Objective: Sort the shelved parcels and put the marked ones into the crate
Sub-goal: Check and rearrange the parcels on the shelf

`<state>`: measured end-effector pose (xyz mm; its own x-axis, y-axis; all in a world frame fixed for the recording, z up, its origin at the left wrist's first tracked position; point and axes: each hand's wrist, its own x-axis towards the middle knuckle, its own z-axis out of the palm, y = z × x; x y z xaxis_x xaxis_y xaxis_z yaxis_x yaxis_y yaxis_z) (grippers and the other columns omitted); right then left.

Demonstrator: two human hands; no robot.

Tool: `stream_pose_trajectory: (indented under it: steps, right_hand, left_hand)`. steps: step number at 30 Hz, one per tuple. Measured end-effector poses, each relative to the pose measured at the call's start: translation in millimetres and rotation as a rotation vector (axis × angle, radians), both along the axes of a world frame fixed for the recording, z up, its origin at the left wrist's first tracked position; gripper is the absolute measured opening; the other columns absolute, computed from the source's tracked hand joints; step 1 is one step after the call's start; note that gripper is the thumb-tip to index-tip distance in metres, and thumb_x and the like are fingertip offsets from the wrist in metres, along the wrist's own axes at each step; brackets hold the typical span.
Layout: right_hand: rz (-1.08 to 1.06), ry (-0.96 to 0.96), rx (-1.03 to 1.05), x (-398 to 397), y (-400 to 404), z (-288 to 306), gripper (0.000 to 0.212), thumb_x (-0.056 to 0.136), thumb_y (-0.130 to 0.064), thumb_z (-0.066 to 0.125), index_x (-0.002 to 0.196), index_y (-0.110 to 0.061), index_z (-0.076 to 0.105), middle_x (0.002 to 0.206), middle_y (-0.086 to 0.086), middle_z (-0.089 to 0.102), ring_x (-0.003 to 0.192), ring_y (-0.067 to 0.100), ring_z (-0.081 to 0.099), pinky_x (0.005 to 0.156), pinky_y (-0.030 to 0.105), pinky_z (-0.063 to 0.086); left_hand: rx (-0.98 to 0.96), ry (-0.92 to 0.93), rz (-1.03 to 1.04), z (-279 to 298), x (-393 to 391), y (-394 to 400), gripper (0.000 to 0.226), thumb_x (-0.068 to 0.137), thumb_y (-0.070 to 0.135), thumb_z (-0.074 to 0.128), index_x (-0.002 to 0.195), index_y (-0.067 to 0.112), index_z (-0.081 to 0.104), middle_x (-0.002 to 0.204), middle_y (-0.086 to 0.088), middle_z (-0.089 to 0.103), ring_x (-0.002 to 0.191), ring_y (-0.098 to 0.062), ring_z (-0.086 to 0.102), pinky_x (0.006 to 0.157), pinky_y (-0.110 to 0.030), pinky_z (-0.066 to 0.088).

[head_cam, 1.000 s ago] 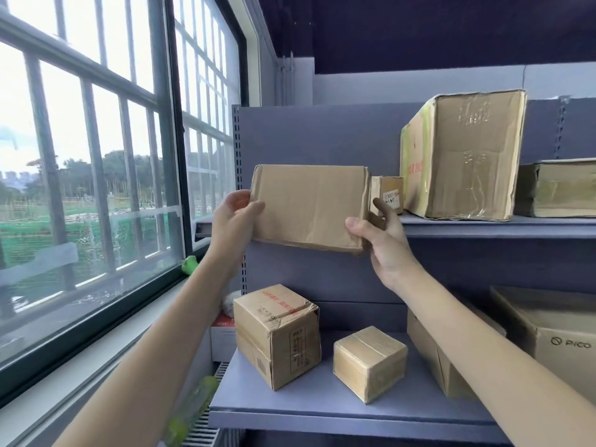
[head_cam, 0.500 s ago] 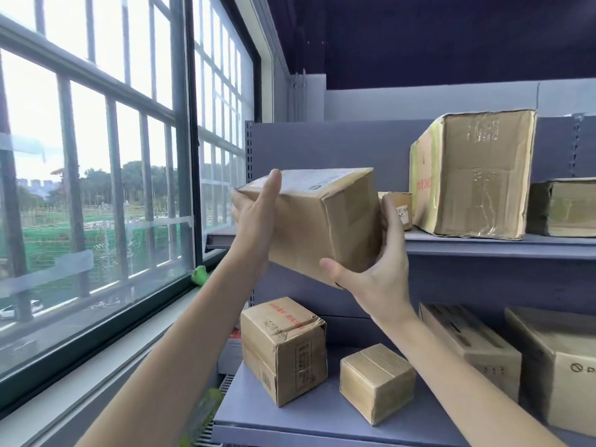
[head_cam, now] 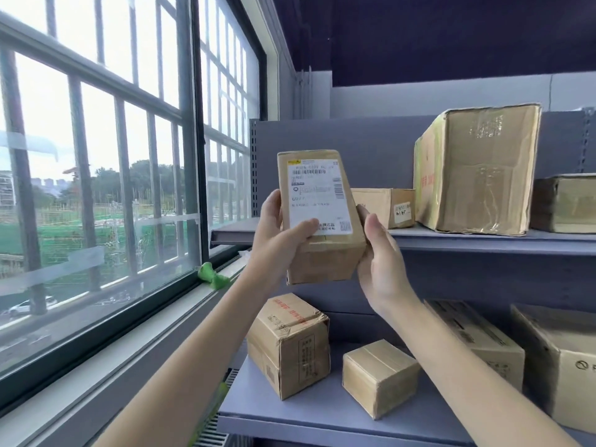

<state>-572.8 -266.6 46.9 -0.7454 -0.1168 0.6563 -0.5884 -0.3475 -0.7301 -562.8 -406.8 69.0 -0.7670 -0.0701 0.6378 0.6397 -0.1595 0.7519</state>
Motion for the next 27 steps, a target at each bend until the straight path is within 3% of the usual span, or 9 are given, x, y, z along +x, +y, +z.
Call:
stream_pose_trajectory:
  steps: [2, 3, 7, 12, 14, 18, 20, 22, 27]
  right_hand:
    - [-0.009, 0.004, 0.052, -4, 3, 1, 0.047, 0.081, -0.037, 0.06, 0.125, -0.024, 0.053, 0.12, -0.003, 0.065, 0.115, 0.014, 0.058, 0.107, 0.045, 0.039]
    - [-0.039, 0.014, 0.081, -7, 4, 0, 0.046, 0.082, -0.028, 0.063, 0.127, -0.025, 0.052, 0.12, -0.004, 0.065, 0.115, 0.014, 0.058, 0.106, 0.044, 0.04]
    - [-0.091, 0.062, 0.156, -12, 7, -5, 0.069, 0.077, -0.022, 0.063, 0.141, -0.027, 0.038, 0.13, -0.007, 0.058, 0.122, 0.009, 0.051, 0.105, 0.032, 0.041]
    - [-0.087, 0.092, 0.224, -10, 3, -9, 0.074, 0.078, -0.022, 0.069, 0.141, -0.033, 0.032, 0.124, -0.019, 0.057, 0.11, -0.009, 0.055, 0.081, 0.009, 0.047]
    - [-0.106, 0.118, 0.27, -8, 3, -7, 0.071, 0.081, -0.013, 0.065, 0.139, -0.036, 0.03, 0.121, -0.021, 0.056, 0.107, -0.011, 0.056, 0.078, 0.01, 0.049]
    - [-0.201, 0.216, 0.434, -4, 6, 8, 0.076, 0.083, -0.004, 0.064, 0.141, -0.035, 0.028, 0.133, -0.011, 0.049, 0.119, 0.0, 0.05, 0.085, 0.016, 0.051]
    - [-0.268, 0.286, 0.518, -6, 7, 18, 0.077, 0.083, -0.001, 0.063, 0.141, -0.036, 0.028, 0.144, -0.009, 0.04, 0.13, 0.005, 0.041, 0.099, 0.019, 0.044]
    - [-0.321, 0.338, 0.58, -7, 4, 30, 0.077, 0.083, 0.002, 0.061, 0.14, -0.037, 0.026, 0.15, -0.011, 0.032, 0.137, 0.005, 0.03, 0.106, 0.014, 0.034]
    - [-0.528, 0.461, 0.68, -19, -4, 60, 0.064, 0.084, 0.008, 0.055, 0.14, -0.018, 0.038, 0.144, -0.01, 0.036, 0.135, 0.0, 0.029, 0.108, 0.006, 0.019]
  left_hand:
    - [-0.036, 0.072, 0.002, -4, 1, 2, 0.062, 0.081, -0.006, 0.062, 0.131, 0.019, 0.036, 0.112, 0.005, 0.061, 0.098, -0.006, 0.064, 0.073, -0.019, 0.055]
    - [-0.04, 0.099, -0.004, -6, 0, 3, 0.063, 0.08, -0.008, 0.062, 0.131, 0.019, 0.036, 0.11, 0.008, 0.061, 0.095, -0.002, 0.065, 0.073, -0.018, 0.055]
    - [-0.018, 0.139, -0.034, -9, -2, 2, 0.059, 0.078, -0.017, 0.057, 0.116, 0.026, 0.043, 0.101, 0.015, 0.063, 0.09, 0.004, 0.065, 0.07, -0.017, 0.054]
    - [0.081, 0.111, -0.078, -13, -6, -1, 0.056, 0.081, -0.018, 0.052, 0.113, 0.028, 0.046, 0.098, 0.015, 0.066, 0.095, -0.006, 0.065, 0.071, -0.023, 0.056]
    - [0.098, 0.11, -0.055, -11, -5, -3, 0.053, 0.079, -0.006, 0.059, 0.115, 0.03, 0.045, 0.099, 0.016, 0.065, 0.099, -0.01, 0.063, 0.078, -0.032, 0.057]
    - [0.081, 0.093, 0.12, 5, -8, -17, 0.071, 0.09, 0.008, 0.057, 0.143, 0.03, 0.015, 0.104, 0.004, 0.053, 0.099, -0.019, 0.062, 0.084, -0.05, 0.054]
    - [0.078, 0.098, 0.133, 13, -13, -26, 0.079, 0.091, 0.012, 0.056, 0.144, 0.038, 0.004, 0.106, -0.002, 0.057, 0.104, -0.025, 0.062, 0.084, -0.055, 0.053]
    - [0.071, 0.097, 0.137, 20, -18, -33, 0.077, 0.091, 0.013, 0.056, 0.142, 0.041, 0.005, 0.105, -0.001, 0.058, 0.1, -0.021, 0.063, 0.082, -0.054, 0.054]
    - [0.132, 0.076, 0.114, 30, -33, -40, 0.053, 0.092, 0.008, 0.054, 0.128, 0.021, 0.017, 0.091, 0.001, 0.058, 0.083, -0.014, 0.064, 0.067, -0.039, 0.06]
